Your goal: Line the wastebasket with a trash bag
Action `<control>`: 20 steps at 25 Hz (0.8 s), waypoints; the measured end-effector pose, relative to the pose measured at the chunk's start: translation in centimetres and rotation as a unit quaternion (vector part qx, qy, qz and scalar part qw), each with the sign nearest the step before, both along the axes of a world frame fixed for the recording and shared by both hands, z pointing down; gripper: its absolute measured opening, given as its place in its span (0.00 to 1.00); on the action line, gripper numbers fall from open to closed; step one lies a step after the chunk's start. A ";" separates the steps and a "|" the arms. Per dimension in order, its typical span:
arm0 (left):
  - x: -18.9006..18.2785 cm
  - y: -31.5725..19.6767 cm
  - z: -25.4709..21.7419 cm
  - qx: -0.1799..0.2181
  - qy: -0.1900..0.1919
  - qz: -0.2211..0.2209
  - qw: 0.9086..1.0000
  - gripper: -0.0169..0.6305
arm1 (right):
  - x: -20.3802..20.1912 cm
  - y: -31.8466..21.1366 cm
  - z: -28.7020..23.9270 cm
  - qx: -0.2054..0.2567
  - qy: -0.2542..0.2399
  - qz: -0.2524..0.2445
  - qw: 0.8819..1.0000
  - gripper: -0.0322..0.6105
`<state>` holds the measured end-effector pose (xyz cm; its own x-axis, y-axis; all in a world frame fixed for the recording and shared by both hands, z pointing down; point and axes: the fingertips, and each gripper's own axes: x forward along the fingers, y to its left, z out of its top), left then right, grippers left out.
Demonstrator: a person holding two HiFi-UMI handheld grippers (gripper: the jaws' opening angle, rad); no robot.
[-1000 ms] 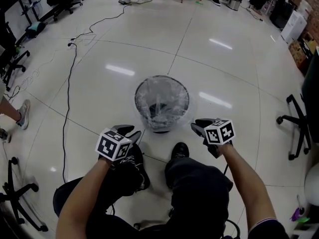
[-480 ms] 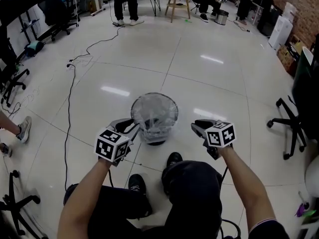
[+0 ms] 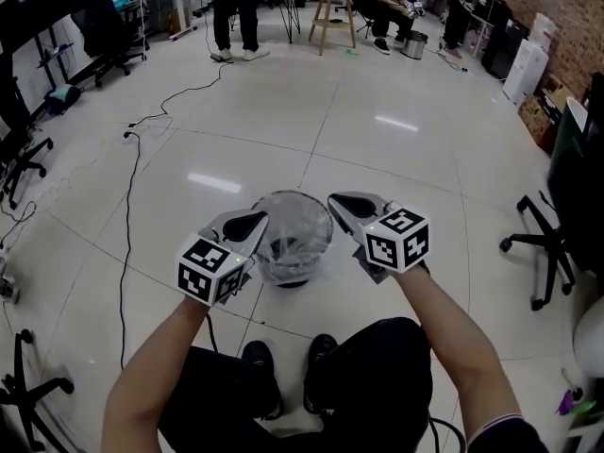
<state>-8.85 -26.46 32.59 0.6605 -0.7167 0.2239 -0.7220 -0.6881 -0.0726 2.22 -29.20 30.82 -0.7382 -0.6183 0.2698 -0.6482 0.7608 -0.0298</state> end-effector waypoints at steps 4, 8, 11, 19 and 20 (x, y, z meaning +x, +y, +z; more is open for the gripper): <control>0.3 -1.0 -0.5 0.002 0.033 -0.011 0.999 0.05 | -2.0 -0.1 -1.0 0.012 -0.025 -0.012 1.000 0.05; 0.7 -1.4 -0.8 0.008 0.056 -0.015 0.998 0.05 | -2.5 0.5 0.4 0.012 -0.029 -0.016 0.999 0.05; 1.4 -1.4 -0.3 0.004 0.047 -0.007 0.999 0.05 | -2.6 0.8 1.0 0.014 -0.021 -0.022 0.999 0.05; 3.2 -1.1 -0.8 0.014 0.036 0.009 0.999 0.05 | -3.2 1.5 0.0 0.033 -0.035 -0.034 0.998 0.05; 3.1 -1.1 -0.8 0.015 0.036 0.009 0.999 0.05 | -3.3 1.5 -0.1 0.034 -0.037 -0.035 0.998 0.05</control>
